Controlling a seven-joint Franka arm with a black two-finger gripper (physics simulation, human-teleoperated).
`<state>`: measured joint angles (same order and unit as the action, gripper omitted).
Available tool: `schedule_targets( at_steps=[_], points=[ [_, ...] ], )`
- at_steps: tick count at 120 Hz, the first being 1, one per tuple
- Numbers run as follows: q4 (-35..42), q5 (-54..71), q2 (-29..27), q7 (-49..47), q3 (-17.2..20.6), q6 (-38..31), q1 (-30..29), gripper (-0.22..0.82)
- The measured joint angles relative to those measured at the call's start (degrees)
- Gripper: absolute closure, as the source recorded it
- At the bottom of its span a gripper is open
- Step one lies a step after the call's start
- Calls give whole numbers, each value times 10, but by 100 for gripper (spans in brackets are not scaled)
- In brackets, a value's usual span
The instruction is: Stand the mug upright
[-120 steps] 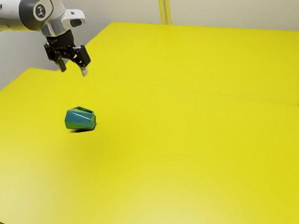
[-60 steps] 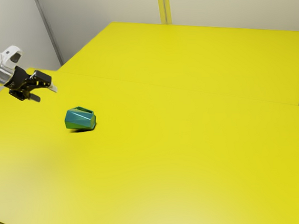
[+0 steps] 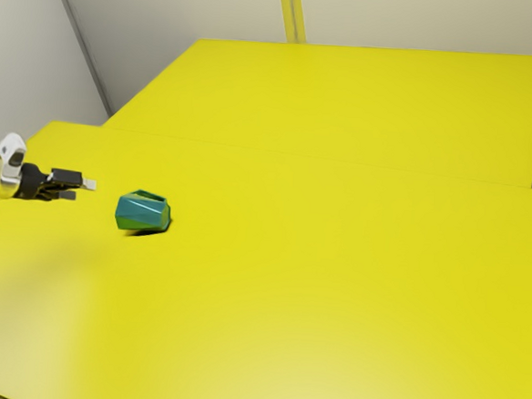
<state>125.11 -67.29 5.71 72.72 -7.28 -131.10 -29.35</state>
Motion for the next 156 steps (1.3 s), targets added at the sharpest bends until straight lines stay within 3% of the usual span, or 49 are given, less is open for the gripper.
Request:
schedule_targets(
  at_steps=[30,66,132,156],
  points=[
    [9,-163,38,192,28,-23,22,0],
    [27,-210,60,349,30,-29,14,0],
    [29,-240,96,495,47,-26,16,4],
    [29,-241,97,523,50,-16,16,14]
  ],
)
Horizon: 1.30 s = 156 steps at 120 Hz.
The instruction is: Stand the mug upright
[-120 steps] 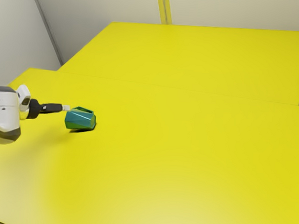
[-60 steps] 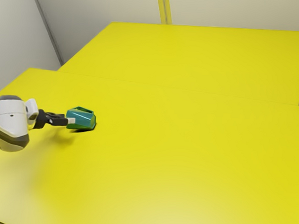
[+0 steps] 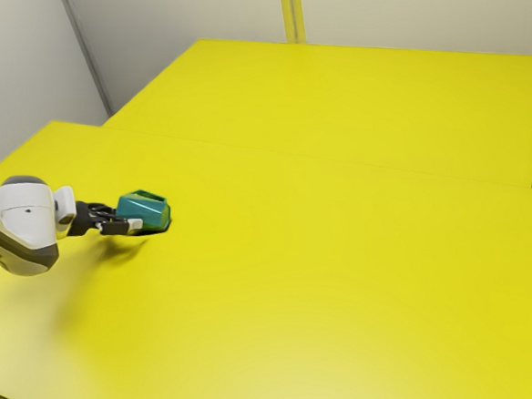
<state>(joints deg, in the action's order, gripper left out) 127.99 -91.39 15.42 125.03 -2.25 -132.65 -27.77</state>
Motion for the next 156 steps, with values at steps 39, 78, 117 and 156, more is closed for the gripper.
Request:
schedule_targets(
  at_steps=[39,78,117,156],
  points=[
    [1,-1,-1,33,1,26,0,25],
    [0,-8,-9,53,8,45,1,48],
    [-3,-13,-26,64,9,54,1,72],
    [-2,30,-106,39,32,-39,72,76]
  ],
)
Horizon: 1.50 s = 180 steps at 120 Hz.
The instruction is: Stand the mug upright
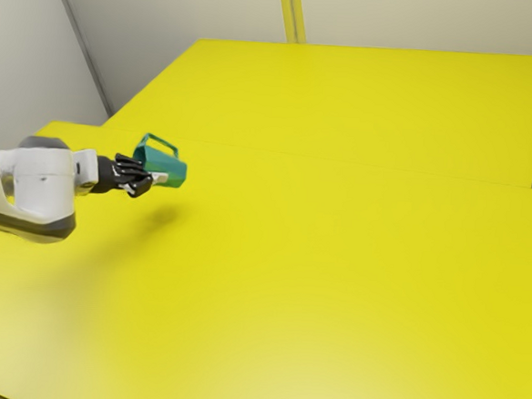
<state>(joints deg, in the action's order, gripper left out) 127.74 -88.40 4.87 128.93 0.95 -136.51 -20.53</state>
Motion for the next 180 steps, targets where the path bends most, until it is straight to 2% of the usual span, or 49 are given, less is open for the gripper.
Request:
schedule_targets(
  at_steps=[15,24,33,48,68,76,87,95,134,180],
  points=[
    [-2,75,-16,-63,1,-85,83,75],
    [-40,147,-17,-106,1,-118,114,76],
    [-93,291,-10,-161,-3,-107,120,77],
    [-120,554,-14,-313,-4,-50,101,77],
    [-122,704,-11,-531,-5,36,134,77],
    [-121,733,-8,-609,-8,56,173,78],
    [-115,755,-4,-706,-31,73,242,78],
    [-103,764,-6,-770,-40,80,263,78],
    [-27,777,-37,-1005,-43,73,240,78],
    [7,807,-40,-1161,-20,53,230,78]
  ],
)
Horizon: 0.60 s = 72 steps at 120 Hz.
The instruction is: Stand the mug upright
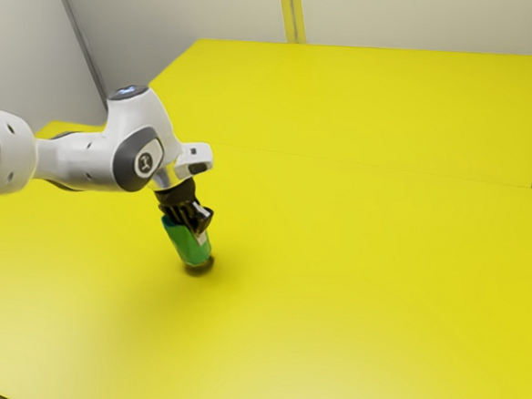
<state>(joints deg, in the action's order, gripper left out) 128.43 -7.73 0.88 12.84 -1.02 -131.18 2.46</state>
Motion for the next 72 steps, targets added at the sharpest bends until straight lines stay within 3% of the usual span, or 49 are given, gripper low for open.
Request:
schedule_targets(
  at_steps=[57,72],
  points=[
    [-1,4,23,-96,1,-3,24,78],
    [-2,1,25,-110,1,0,19,72]
  ],
)
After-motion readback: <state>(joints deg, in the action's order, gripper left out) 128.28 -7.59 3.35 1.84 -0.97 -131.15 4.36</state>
